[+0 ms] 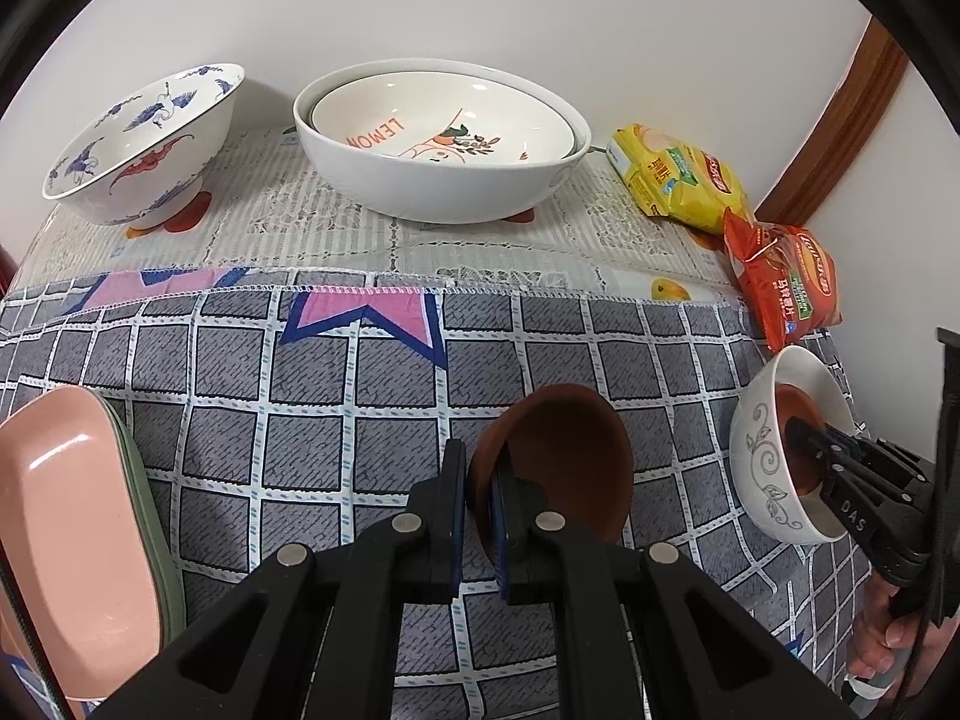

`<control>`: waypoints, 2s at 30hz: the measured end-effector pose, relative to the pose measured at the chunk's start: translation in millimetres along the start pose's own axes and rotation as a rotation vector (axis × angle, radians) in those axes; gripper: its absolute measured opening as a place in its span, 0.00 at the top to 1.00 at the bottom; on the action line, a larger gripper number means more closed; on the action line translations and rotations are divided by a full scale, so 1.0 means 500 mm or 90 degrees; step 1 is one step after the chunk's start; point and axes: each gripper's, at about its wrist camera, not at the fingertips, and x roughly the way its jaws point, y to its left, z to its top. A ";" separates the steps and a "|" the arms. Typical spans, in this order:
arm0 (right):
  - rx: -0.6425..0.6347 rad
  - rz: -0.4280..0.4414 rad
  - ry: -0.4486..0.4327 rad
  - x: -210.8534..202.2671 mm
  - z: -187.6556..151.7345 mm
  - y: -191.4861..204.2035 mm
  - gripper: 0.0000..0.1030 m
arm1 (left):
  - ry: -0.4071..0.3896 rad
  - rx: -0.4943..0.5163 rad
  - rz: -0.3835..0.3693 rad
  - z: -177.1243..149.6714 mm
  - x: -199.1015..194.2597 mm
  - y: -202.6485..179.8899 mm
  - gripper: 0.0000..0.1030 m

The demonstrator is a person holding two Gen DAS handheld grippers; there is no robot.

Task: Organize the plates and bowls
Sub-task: 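Lower the brown bowl into the white bowl and open the right gripper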

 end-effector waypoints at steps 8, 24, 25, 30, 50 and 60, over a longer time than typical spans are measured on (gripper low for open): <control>-0.025 -0.016 0.021 0.011 0.003 0.007 0.86 | -0.001 0.005 -0.003 -0.002 -0.005 -0.004 0.92; -0.069 -0.046 0.035 0.019 0.010 0.020 0.82 | -0.004 0.008 -0.006 -0.004 -0.016 -0.009 0.92; -0.068 -0.044 0.035 0.019 0.011 0.019 0.82 | -0.003 0.009 -0.007 -0.005 -0.017 -0.010 0.92; -0.055 -0.024 0.037 0.019 0.010 0.012 0.81 | -0.002 0.026 -0.006 -0.007 -0.025 -0.023 0.92; -0.062 -0.021 0.028 -0.003 -0.001 0.022 0.65 | -0.024 0.060 0.008 -0.008 -0.082 -0.064 0.92; -0.053 -0.004 0.029 -0.023 -0.008 0.017 0.65 | -0.029 0.063 -0.003 -0.010 -0.095 -0.079 0.92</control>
